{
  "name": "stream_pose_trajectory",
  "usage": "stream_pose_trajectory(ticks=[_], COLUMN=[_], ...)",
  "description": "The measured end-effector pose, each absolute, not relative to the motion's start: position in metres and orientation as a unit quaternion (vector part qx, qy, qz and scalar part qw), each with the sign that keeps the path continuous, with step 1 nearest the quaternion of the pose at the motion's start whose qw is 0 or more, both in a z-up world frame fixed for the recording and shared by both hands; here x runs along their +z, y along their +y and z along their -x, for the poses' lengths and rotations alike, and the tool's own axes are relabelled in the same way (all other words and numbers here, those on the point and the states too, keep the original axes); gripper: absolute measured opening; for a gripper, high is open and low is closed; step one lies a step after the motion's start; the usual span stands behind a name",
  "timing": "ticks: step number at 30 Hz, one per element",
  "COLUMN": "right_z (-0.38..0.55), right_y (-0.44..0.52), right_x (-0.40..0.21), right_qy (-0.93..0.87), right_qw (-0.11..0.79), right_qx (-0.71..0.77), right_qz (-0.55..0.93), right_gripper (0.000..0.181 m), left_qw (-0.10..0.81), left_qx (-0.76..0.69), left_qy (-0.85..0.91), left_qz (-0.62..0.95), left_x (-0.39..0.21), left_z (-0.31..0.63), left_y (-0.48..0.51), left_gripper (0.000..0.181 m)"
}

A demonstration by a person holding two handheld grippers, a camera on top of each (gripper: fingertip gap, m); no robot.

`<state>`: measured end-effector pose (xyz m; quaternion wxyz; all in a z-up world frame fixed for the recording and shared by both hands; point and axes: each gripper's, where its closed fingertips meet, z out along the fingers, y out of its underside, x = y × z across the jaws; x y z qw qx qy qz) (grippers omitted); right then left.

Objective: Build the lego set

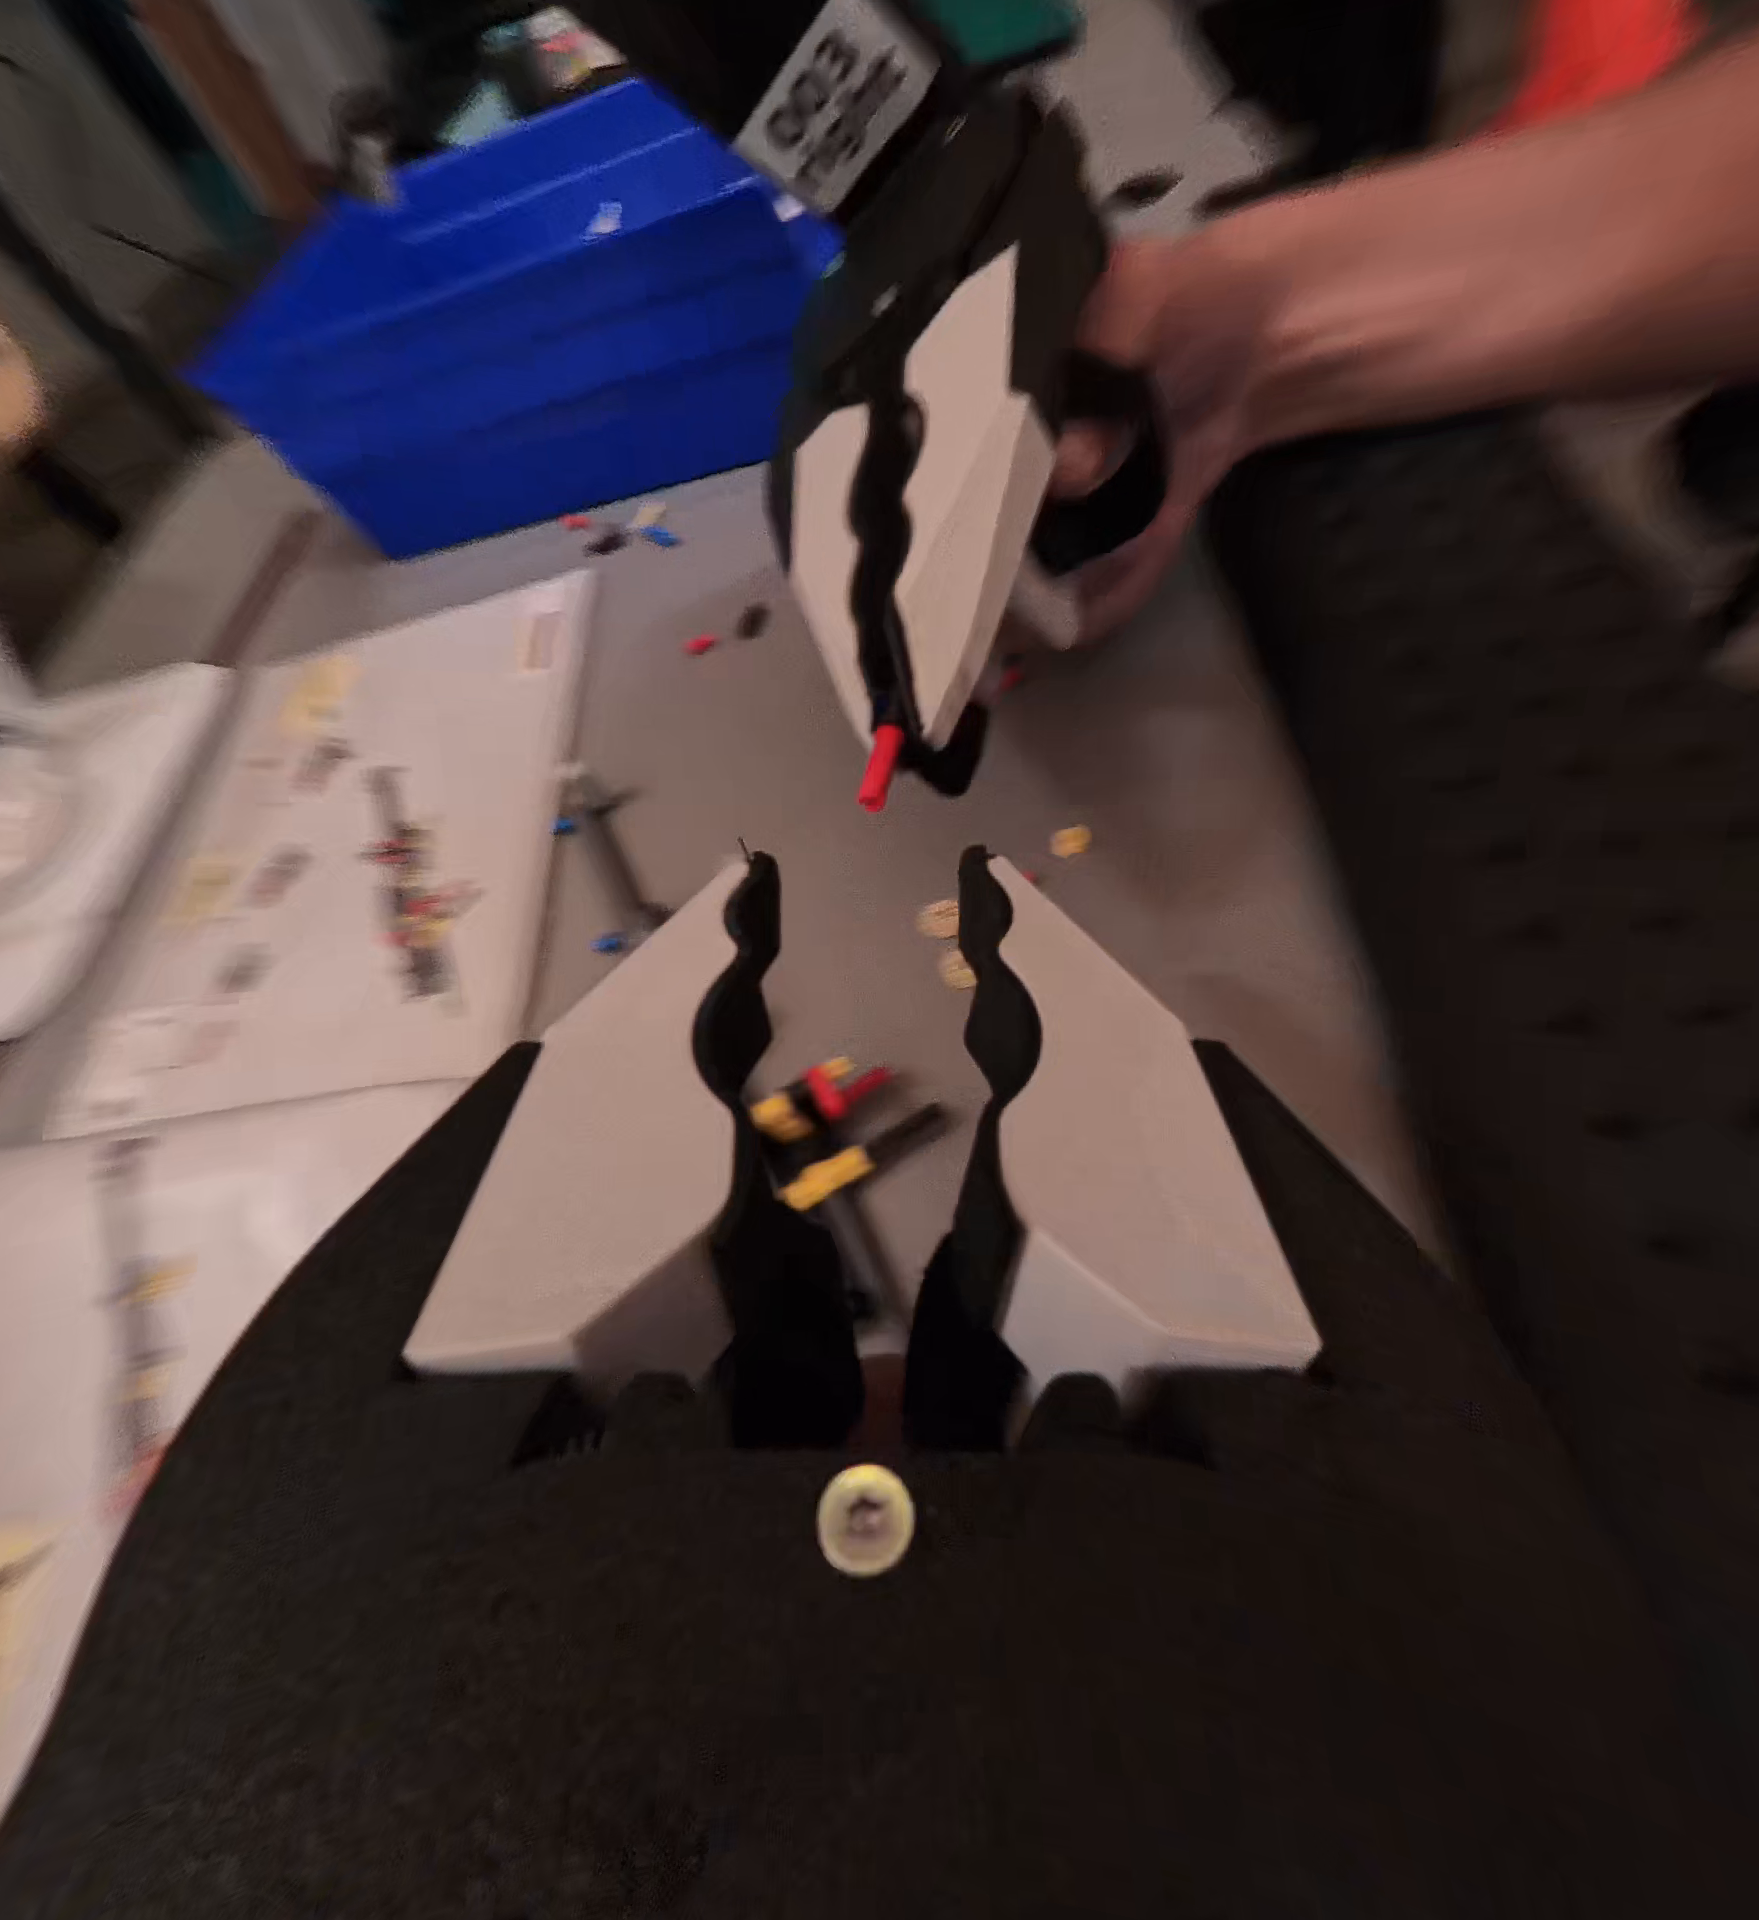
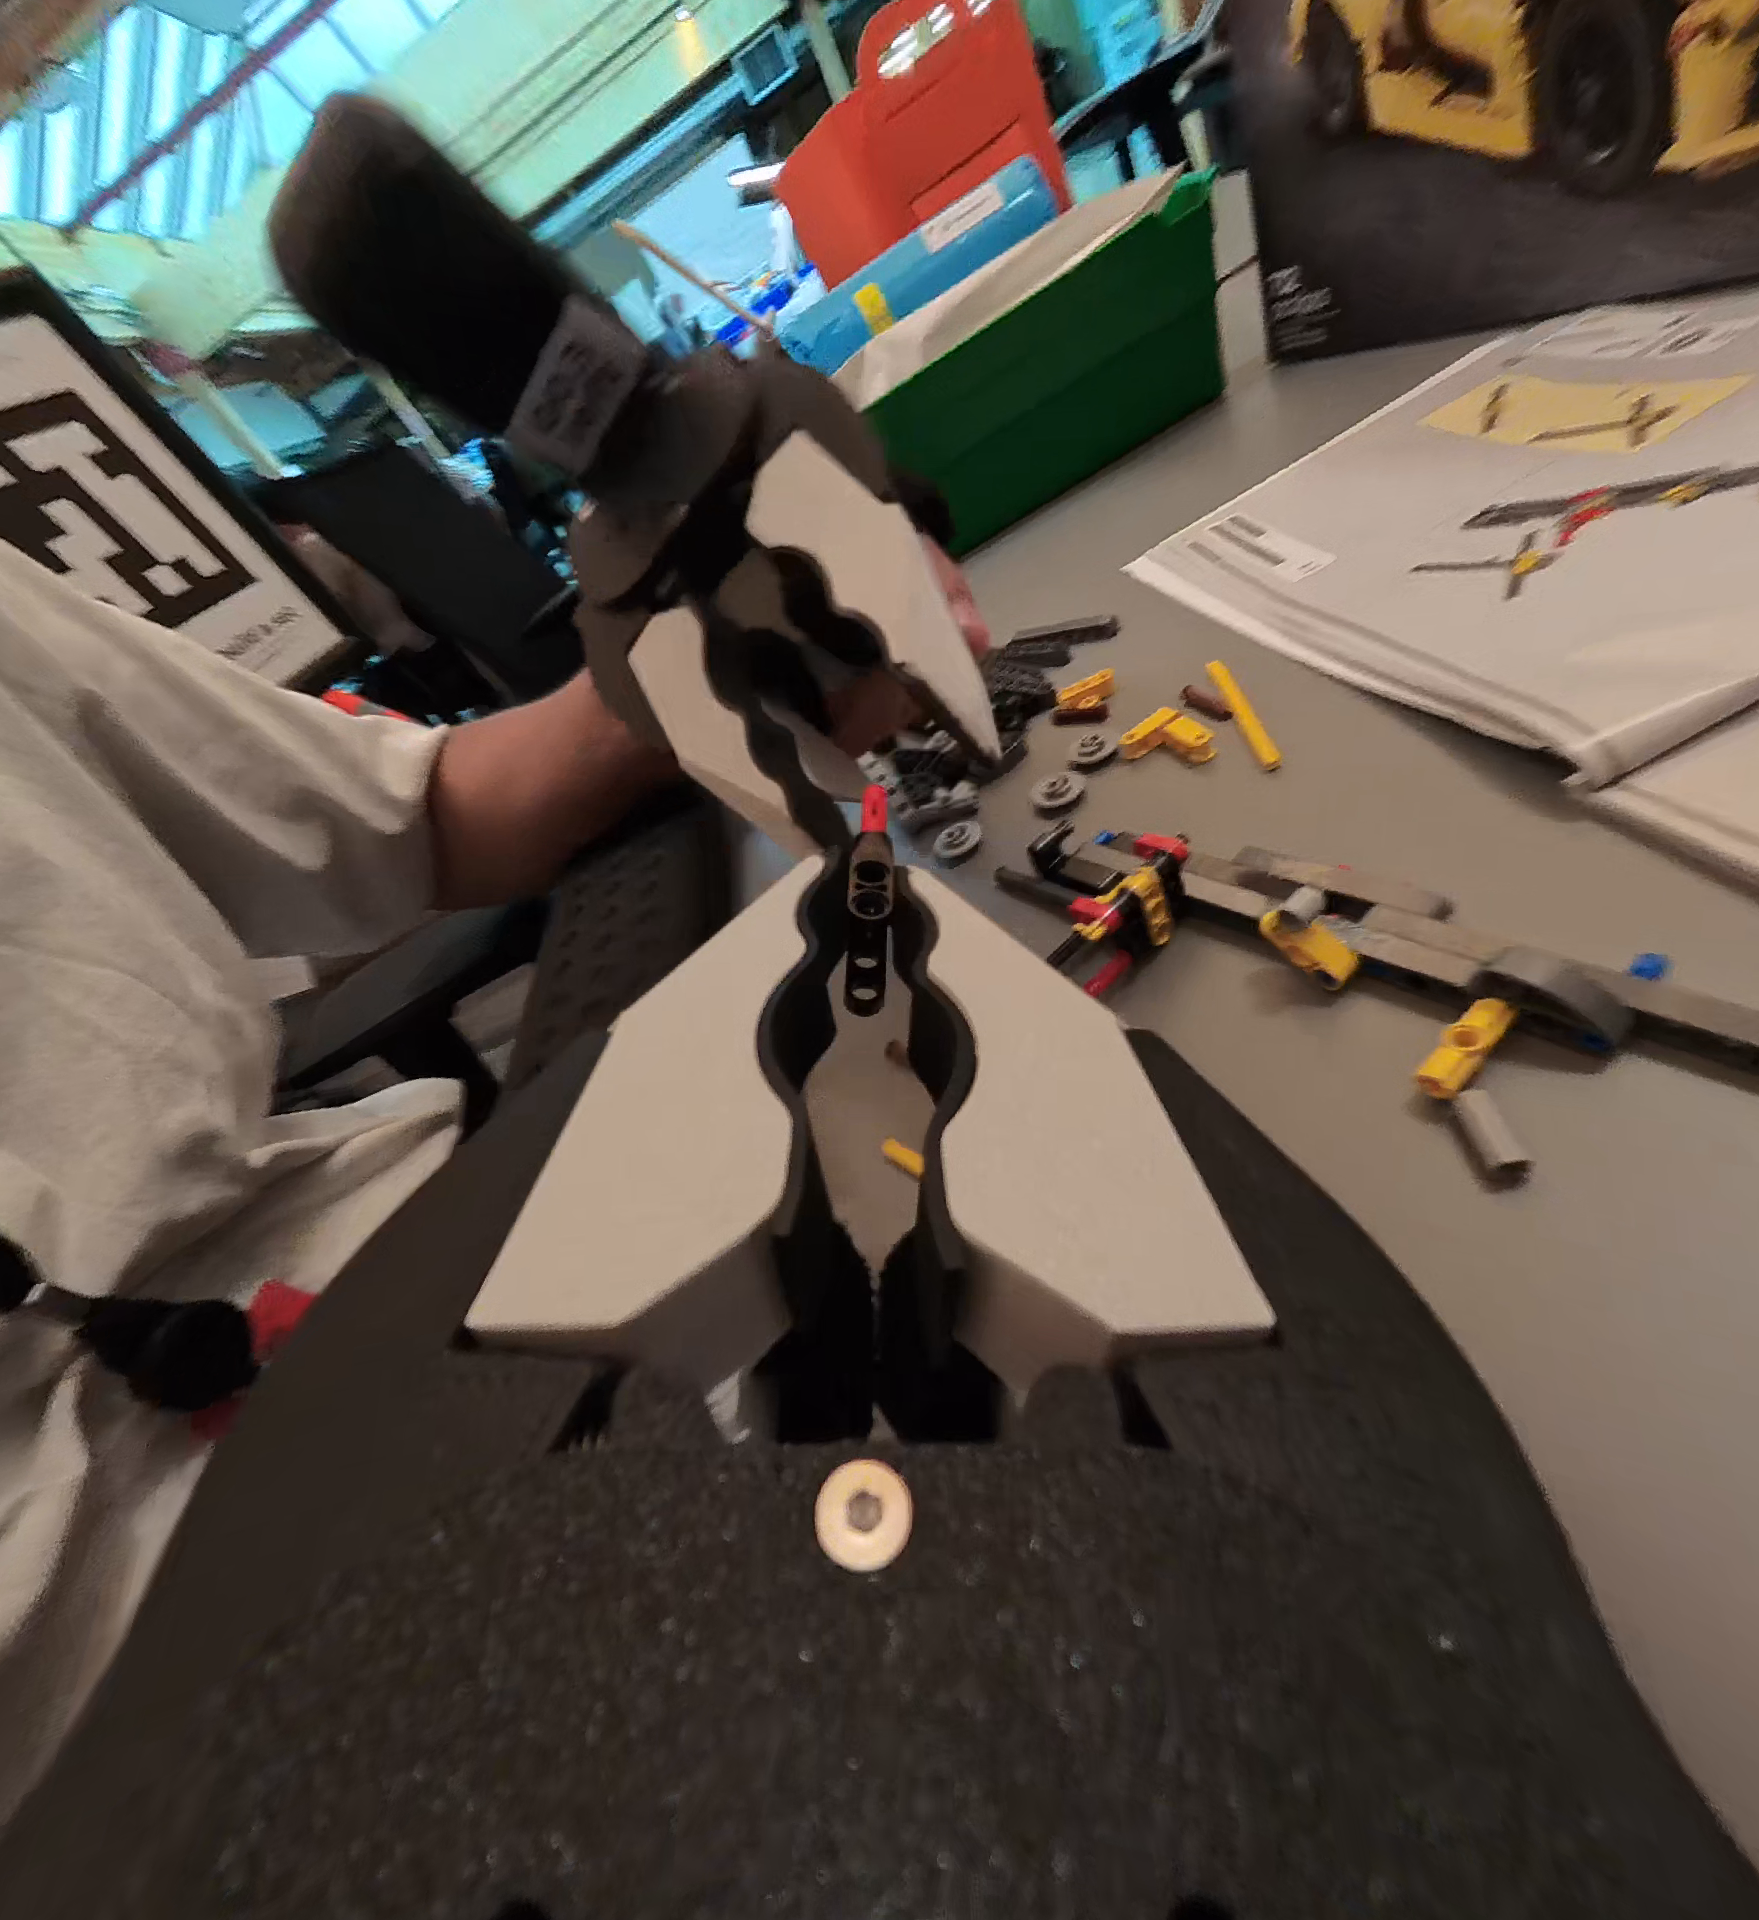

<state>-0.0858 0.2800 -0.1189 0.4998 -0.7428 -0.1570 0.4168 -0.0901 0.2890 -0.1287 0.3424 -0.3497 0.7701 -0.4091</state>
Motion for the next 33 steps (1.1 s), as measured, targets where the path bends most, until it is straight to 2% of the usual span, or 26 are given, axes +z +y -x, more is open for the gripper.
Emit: stream_pose_trajectory(ticks=[4, 6, 7, 9, 10, 12, 14, 16, 19, 23, 25, 30, 33], right_z=[0.074, 0.065, 0.06, 0.057, 0.053, 0.045, 0.039, 0.049, 0.058, 0.06, 0.067, 0.075, 0.074], right_y=[0.294, 0.301, 0.304, 0.306, 0.308, 0.312, 0.313, 0.313, 0.313, 0.311, 0.31, 0.309, 0.311], right_x=[-0.116, -0.11, -0.108, -0.101, -0.099, -0.096, -0.087, -0.08, -0.067, -0.066, -0.072, -0.074, -0.077], right_qy=[-0.144, -0.111, -0.093, -0.078, -0.073, -0.077, -0.089, -0.077, -0.003, 0.023, 0.019, 0.012, 0.008], right_qw=[0.549, 0.568, 0.579, 0.594, 0.605, 0.63, 0.665, 0.681, 0.672, 0.632, 0.612, 0.591, 0.597], right_qx=[0.332, 0.321, 0.313, 0.305, 0.281, 0.21, 0.142, 0.186, 0.344, 0.444, 0.46, 0.486, 0.467], right_qz=[0.753, 0.75, 0.747, 0.74, 0.741, 0.743, 0.727, 0.704, 0.656, 0.634, 0.643, 0.644, 0.652], right_gripper=[0.006, 0.006, 0.006, 0.006, 0.006, 0.006, 0.006, 0.006, 0.006, 0.006, 0.006, 0.006, 0.006], left_qw=[0.508, 0.543, 0.56, 0.563, 0.561, 0.54, 0.546, 0.568, 0.618, 0.64, 0.654, 0.651, 0.653], left_qx=[-0.25, -0.181, -0.162, -0.155, -0.161, -0.208, -0.248, -0.258, -0.24, -0.243, -0.229, -0.215, -0.208], left_qy=[0.764, 0.764, 0.756, 0.755, 0.751, 0.735, 0.687, 0.664, 0.645, 0.619, 0.617, 0.639, 0.644], left_qz=[0.31, 0.298, 0.297, 0.297, 0.31, 0.353, 0.41, 0.413, 0.38, 0.384, 0.374, 0.349, 0.341], left_x=[-0.123, -0.129, -0.13, -0.137, -0.139, -0.14, -0.126, -0.114, -0.099, -0.087, -0.082, -0.086, -0.087], left_z=[0.073, 0.065, 0.062, 0.057, 0.054, 0.048, 0.043, 0.04, 0.039, 0.042, 0.044, 0.05, 0.051], left_y=[0.306, 0.31, 0.311, 0.305, 0.303, 0.296, 0.304, 0.305, 0.297, 0.304, 0.309, 0.312, 0.31], left_gripper=[0.03, 0.042, 0.039, 0.047, 0.052, 0.073, 0.079, 0.087, 0.077, 0.076, 0.073, 0.047, 0.048])
